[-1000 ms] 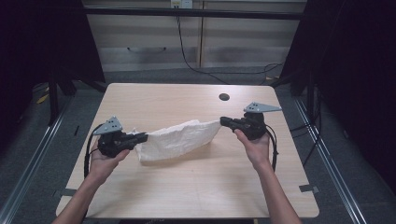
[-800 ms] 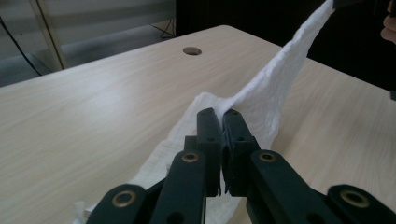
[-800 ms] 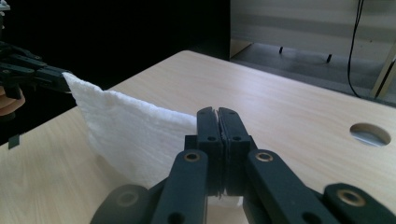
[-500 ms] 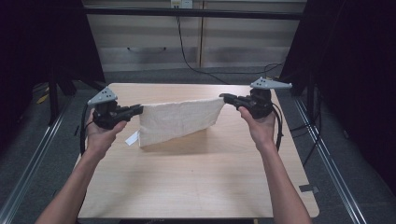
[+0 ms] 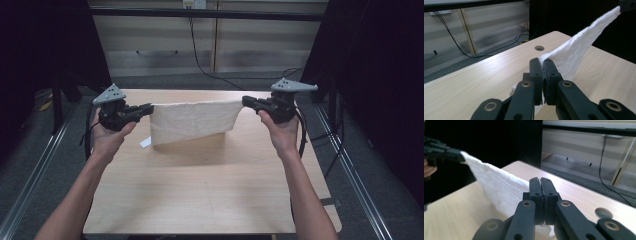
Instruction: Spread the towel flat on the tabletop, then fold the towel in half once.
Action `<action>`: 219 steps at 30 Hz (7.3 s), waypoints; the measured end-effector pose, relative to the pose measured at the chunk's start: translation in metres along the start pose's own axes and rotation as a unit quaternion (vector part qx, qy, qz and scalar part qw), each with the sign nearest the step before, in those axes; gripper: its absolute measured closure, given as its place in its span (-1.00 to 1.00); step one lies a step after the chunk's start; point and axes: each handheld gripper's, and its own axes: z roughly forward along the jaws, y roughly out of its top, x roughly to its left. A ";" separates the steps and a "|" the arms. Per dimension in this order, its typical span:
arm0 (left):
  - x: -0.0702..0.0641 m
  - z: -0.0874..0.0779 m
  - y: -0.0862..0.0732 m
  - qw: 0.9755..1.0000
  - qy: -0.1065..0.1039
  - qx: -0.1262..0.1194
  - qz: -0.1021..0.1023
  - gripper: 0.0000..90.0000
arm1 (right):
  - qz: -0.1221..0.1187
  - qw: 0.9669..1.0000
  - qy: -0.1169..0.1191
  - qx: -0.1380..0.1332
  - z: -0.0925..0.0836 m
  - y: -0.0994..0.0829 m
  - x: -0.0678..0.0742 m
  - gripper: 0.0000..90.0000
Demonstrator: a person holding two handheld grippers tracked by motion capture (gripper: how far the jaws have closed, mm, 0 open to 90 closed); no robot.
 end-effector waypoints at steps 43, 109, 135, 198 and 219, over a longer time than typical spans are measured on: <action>-0.063 -0.033 -0.171 0.984 -0.093 0.146 -0.039 0.73 | 0.041 0.981 0.100 0.161 -0.026 -0.183 0.057 0.70; -0.034 0.045 -0.159 0.981 -0.059 0.187 -0.006 0.74 | -0.005 0.969 0.037 0.244 0.043 -0.182 0.026 0.96; -0.058 0.043 -0.160 0.975 -0.103 0.197 0.000 0.82 | 0.010 0.969 0.031 0.246 0.005 -0.194 0.027 0.96; -0.023 0.054 -0.126 0.984 -0.062 0.165 -0.002 0.40 | 0.038 0.979 -0.003 0.202 0.088 -0.158 -0.035 0.92; 0.014 0.107 -0.131 0.982 0.019 0.185 -0.035 0.40 | 0.036 0.979 -0.004 0.198 0.082 -0.160 -0.032 0.90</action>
